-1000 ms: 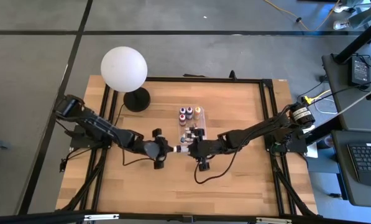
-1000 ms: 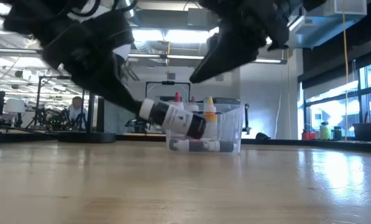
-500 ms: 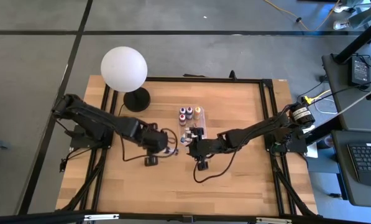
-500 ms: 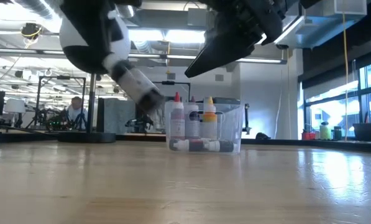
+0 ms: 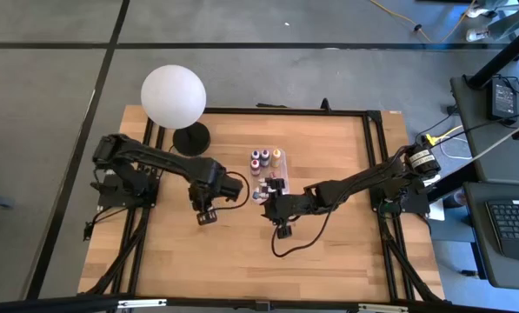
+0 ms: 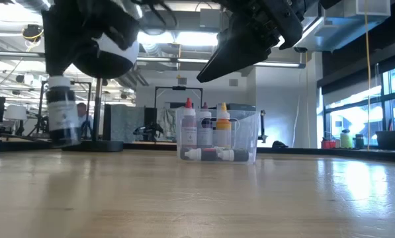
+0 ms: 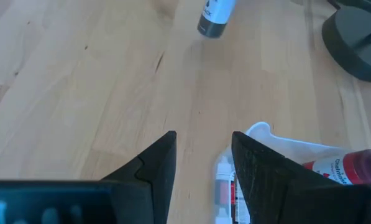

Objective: Pick & Place food coloring
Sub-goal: Put the large black food coloring bottle in the transparent bin

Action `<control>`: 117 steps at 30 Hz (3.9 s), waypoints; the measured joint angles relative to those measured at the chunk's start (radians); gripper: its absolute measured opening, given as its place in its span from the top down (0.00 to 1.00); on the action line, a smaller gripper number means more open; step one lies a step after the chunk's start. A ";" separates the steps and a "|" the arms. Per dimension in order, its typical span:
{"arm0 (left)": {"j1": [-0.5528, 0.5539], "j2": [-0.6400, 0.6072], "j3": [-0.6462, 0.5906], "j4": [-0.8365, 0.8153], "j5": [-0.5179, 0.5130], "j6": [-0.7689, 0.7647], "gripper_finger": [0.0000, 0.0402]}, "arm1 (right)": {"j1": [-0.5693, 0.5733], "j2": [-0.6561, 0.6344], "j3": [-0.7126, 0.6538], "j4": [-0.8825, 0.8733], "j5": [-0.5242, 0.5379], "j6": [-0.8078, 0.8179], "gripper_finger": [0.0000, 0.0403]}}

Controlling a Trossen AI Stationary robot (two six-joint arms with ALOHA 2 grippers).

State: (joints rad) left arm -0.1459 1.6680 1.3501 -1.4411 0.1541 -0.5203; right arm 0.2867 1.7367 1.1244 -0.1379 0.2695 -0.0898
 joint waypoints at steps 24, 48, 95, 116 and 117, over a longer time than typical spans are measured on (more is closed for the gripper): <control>0.012 0.174 0.034 -0.102 0.047 0.082 0.72 | 0.000 0.001 0.000 -0.023 0.000 -0.022 0.61; 0.013 0.064 0.035 -0.107 -0.079 0.031 0.58 | 0.000 0.001 0.000 -0.024 0.000 -0.018 0.61; -0.806 -0.442 -0.697 0.682 -1.106 -0.804 0.46 | -0.046 0.119 -0.002 0.351 -0.053 -0.079 0.61; -0.854 -0.442 -0.745 0.646 -0.892 -0.885 0.47 | -0.051 0.119 -0.002 0.348 -0.052 -0.071 0.61; -0.854 -0.441 -0.747 0.630 -0.898 -0.888 0.47 | -0.054 0.119 -0.002 0.351 -0.053 -0.071 0.61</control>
State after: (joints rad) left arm -0.9997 1.2266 0.6036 -0.8106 -0.7443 -1.4085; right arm 0.2331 1.8555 1.1229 0.2129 0.2170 -0.1608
